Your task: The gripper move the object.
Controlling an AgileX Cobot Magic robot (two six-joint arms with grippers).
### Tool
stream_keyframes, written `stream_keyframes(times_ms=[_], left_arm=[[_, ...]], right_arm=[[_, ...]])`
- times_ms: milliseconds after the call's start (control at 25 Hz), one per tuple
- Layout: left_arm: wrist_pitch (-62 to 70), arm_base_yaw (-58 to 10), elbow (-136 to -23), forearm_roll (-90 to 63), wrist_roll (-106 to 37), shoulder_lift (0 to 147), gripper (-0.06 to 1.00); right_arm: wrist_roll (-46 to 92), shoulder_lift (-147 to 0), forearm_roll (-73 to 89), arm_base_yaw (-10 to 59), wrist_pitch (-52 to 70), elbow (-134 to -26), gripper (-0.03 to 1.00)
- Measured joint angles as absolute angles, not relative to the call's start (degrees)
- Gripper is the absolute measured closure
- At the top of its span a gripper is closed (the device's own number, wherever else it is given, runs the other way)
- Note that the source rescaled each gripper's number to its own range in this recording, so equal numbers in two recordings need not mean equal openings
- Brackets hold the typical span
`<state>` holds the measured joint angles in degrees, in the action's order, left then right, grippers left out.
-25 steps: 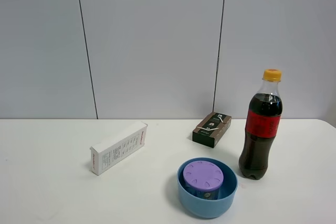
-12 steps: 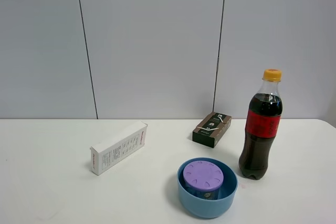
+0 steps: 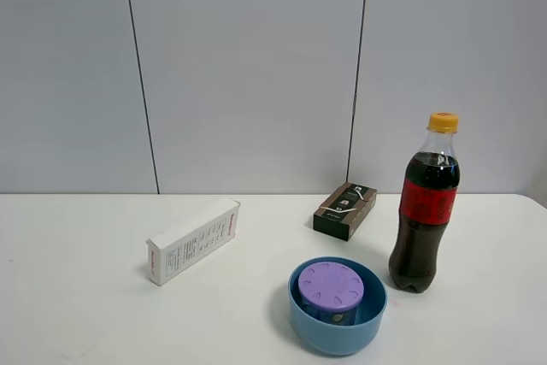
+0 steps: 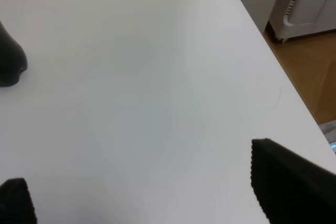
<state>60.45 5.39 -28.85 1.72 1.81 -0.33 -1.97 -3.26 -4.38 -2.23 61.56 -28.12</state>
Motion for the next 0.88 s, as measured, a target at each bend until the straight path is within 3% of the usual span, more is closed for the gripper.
stream_keyframes(times_ms=[880], left_arm=[[60.4, 5.2, -28.9, 1.7, 1.8, -0.3, 0.59]], right_arm=[[-2.0, -3.3, -4.4, -2.2, 61.6, -28.1, -0.03]])
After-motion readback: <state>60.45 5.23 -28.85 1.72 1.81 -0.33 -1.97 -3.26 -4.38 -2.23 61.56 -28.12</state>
